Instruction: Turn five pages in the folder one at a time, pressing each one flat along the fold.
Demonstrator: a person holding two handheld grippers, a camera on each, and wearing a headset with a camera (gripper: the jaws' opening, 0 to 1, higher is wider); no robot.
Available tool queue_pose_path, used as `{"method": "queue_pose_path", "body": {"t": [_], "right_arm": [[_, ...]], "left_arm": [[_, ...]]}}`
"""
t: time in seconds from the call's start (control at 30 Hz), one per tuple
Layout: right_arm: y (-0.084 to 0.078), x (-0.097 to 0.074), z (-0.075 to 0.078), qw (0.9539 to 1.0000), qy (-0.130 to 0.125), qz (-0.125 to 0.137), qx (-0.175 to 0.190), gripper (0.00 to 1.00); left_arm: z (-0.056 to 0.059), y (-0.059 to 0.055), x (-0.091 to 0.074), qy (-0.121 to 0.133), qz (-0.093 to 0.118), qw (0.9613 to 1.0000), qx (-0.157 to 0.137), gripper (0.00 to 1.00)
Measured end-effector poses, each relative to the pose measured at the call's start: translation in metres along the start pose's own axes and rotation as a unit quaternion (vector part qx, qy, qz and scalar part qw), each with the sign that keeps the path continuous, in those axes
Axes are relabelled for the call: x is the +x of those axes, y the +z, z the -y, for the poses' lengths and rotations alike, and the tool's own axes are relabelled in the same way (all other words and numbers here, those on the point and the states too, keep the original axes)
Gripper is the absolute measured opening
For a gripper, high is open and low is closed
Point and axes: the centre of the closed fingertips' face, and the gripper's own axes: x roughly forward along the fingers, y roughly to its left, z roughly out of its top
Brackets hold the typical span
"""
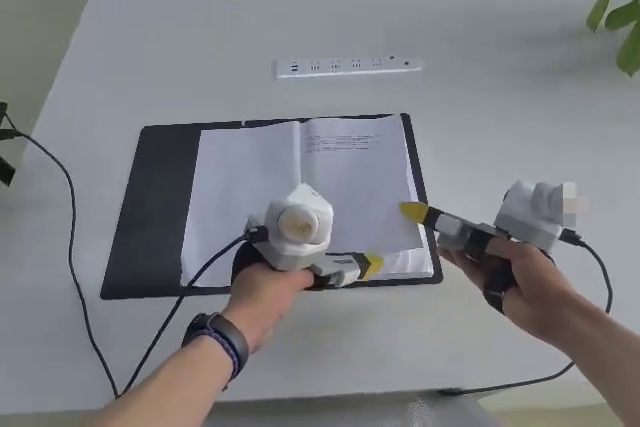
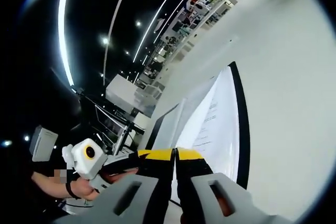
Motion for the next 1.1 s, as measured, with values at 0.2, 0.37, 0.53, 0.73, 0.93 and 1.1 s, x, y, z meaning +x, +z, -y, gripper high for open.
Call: {"method": "queue_pose_path", "body": {"t": [0.2,0.37,0.53,0.73,0.93,1.1], "right_arm": [[0.008,0.008,-0.018,0.9997,0.014,0.003,-0.019,0.00],[0.011,0.017,-0.035,0.9988,0.031,0.001,-0.039,0.00],[0.011,0.026,-0.049,0.9977,0.044,-0.002,-0.050,0.00],[0.012,0.039,-0.068,0.9959,0.064,-0.008,-0.064,0.00],[0.006,0.053,-0.087,0.9938,0.082,-0.014,-0.073,0.00],[-0.001,0.065,-0.101,0.9923,0.093,-0.022,-0.078,0.00]], "left_arm": [[-0.012,0.001,-0.016,0.012,0.006,0.9999,0.004,0.68],[-0.023,0.003,-0.031,0.023,0.013,0.9996,0.007,0.68],[-0.034,0.003,-0.046,0.038,0.015,0.9991,0.012,0.71],[-0.052,0.002,-0.071,0.056,0.027,0.9981,-0.001,0.72],[-0.069,-0.006,-0.094,0.073,0.032,0.9968,-0.005,0.72],[-0.080,-0.013,-0.113,0.088,0.037,0.9954,-0.011,0.73]]}}
